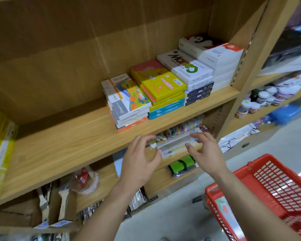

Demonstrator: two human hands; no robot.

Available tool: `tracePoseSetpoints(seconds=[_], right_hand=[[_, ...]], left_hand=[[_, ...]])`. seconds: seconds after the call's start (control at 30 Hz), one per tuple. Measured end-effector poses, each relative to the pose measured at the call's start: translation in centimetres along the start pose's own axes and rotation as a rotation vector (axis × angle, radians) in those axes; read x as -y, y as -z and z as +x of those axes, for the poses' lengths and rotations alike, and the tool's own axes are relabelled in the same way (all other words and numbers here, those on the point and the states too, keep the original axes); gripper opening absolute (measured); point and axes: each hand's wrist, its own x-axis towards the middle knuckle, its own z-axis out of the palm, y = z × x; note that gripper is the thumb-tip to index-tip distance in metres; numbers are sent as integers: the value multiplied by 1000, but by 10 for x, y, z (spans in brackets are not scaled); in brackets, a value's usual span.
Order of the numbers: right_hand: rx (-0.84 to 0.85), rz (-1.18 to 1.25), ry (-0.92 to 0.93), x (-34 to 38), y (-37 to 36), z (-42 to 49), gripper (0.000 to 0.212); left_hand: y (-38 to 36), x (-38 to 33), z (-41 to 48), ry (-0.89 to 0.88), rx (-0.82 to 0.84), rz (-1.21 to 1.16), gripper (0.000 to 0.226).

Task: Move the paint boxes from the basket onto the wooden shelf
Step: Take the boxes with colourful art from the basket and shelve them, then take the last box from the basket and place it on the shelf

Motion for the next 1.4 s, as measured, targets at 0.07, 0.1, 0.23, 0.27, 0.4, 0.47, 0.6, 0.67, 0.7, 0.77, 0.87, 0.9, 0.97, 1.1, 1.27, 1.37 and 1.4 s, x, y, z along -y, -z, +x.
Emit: tracePoseSetpoints(seconds=[0.07, 0.1, 0.23, 0.27, 0.4, 0.47, 0.6, 0.67, 0.7, 0.77, 0.87, 0.9, 0.97, 1.1, 1.27, 1.37, 1.4], right_hand=[[-8, -59, -109, -46, 17, -12, 37], [-8, -78, -174, -70, 27, -19, 37], [-3, -118, -439, -170, 60, -60, 42], [9, -121, -511, -195, 66, -71, 43], [90, -104, -754, -286, 70, -111, 48], [148, -108, -836, -328, 60, -124, 52], [233, -88, -950, -409, 17, -136, 61], [252, -82, -997, -446, -9, -136, 64], [254, -85, -1017, -463, -22, -135, 65], [264, -105, -1027, -491, -47, -133, 61], [317, -94, -1054, -519, -78, -132, 56], [342, -78, -1078, -524, -87, -133, 61], [380, -115, -1093, -531, -99, -136, 69], [284, -216, -1063, -537, -102, -133, 72], [304, -172, -904, -521, -93, -126, 59], [230, -277, -803, -494, -79, -129, 50], [211, -301, -778, -483, -70, -129, 49]], left_hand=[[-42, -8, 2, 30, 149, -6, 39], [-66, -11, 3, 44, 240, -5, 41], [-174, -22, 1, 65, 550, 47, 37], [-200, -26, 0, 68, 611, 60, 37], [-296, -36, -7, 75, 770, 82, 43], [-341, -34, -11, 52, 798, 123, 48], [-419, -14, -16, -19, 818, 217, 61], [-454, 3, -18, -53, 813, 239, 66], [-468, 12, -21, -72, 807, 236, 68], [-489, 30, -29, -80, 804, 194, 76], [-502, 47, -40, -46, 773, 119, 82], [-504, 50, -42, -49, 752, 109, 81], [-507, 52, -42, -52, 722, 87, 80], [-508, 50, -40, -4, 746, 74, 78], [-503, 46, -38, 67, 796, 84, 78], [-500, 43, -36, 78, 842, 84, 78], [-498, 42, -35, 90, 858, 81, 78]])
